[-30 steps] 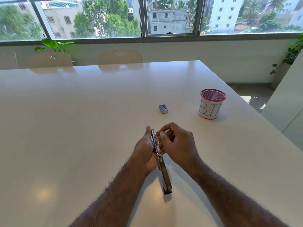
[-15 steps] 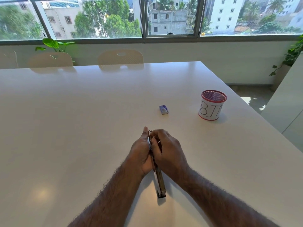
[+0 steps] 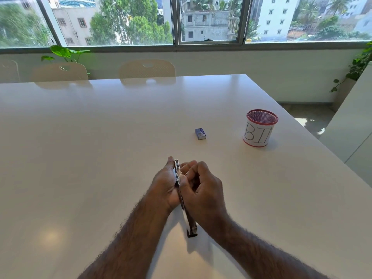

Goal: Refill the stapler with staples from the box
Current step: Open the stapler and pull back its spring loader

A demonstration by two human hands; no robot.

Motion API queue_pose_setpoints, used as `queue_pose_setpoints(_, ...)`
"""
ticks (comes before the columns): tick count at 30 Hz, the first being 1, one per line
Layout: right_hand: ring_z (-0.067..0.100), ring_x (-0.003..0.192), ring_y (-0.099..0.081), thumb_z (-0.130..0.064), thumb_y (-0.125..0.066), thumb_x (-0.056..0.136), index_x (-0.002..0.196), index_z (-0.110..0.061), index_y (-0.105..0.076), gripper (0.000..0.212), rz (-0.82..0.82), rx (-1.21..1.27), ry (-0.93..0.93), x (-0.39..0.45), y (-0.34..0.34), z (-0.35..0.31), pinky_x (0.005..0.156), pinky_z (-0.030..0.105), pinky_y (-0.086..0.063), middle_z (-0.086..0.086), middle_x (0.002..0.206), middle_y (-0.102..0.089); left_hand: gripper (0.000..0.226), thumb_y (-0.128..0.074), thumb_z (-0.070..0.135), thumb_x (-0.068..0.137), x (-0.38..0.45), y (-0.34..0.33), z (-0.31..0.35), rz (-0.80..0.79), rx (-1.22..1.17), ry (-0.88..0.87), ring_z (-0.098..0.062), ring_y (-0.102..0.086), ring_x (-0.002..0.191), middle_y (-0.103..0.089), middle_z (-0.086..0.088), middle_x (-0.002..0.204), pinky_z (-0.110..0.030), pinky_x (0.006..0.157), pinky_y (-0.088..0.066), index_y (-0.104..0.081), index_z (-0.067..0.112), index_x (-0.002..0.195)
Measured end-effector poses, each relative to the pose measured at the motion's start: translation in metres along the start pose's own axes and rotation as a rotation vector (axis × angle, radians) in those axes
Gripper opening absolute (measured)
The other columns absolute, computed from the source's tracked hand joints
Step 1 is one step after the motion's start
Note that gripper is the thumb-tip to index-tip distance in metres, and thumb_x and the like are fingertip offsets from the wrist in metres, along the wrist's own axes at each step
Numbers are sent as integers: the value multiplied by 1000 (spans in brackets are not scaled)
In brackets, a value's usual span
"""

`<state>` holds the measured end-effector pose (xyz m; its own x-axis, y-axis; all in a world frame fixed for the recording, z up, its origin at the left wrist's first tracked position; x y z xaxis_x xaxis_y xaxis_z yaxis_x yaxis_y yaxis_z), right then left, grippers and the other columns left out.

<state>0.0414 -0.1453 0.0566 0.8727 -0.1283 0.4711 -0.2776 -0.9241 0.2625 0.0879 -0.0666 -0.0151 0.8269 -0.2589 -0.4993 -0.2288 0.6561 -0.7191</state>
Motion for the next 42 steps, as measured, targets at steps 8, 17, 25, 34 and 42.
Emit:
queue_pose_setpoints(8, 12, 64, -67, -13, -58, 84, 87, -25, -66, 14, -155, 149, -489, 1, -11, 39, 56, 26, -56, 2, 79, -71, 53, -44, 49, 95, -5, 8, 4, 122, 268, -65, -31, -66, 67, -67, -21, 87, -39, 59, -55, -57, 0, 112)
queue_pose_setpoints(17, 13, 40, -61, -20, -63, 90, 90, -22, -59, 5, -186, 39, -386, 19, -1, 38, 39, 23, -48, 4, 53, -66, 58, -56, 42, 92, -7, 9, 16, 240, 533, -269, -24, -47, 29, -50, -14, 50, -26, 36, -41, -61, -14, 104)
queue_pose_setpoints(25, 13, 50, -66, -18, -63, 91, 89, -25, -68, 9, -123, 36, -304, 10, -5, 33, 53, 31, -60, 1, 57, -67, 46, -59, 40, 91, -11, 16, 29, 356, 568, -383, -21, -51, 31, -49, -5, 37, -29, 38, -48, -62, -4, 78)
queue_pose_setpoints(34, 16, 63, -68, -21, -68, 89, 95, -24, -69, 7, -191, 216, -488, 5, -7, 46, 56, 23, -55, 4, 67, -69, 49, -60, 43, 90, -11, 15, 29, 374, 659, -433, -35, -62, 61, -58, -17, 63, -56, 64, -58, -63, -3, 73)
queue_pose_setpoints(42, 20, 78, -73, -6, -58, 94, 96, -8, -65, 7, -216, 419, -708, -10, -14, 51, 68, 31, -60, 14, 98, -69, 53, -60, 46, 88, -18, 3, 42, 407, 893, -550, -36, -65, 56, -64, -11, 54, -44, 59, -58, -62, 3, 58)
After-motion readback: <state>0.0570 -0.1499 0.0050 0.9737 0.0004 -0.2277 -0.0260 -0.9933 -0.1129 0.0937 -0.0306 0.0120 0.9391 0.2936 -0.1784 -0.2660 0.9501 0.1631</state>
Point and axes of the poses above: each hand's wrist, its own x-axis towards the middle knuckle, its own y-axis out of the back of the hand, z = x × y, the point moved 9 cm from there along x, towards the middle knuckle
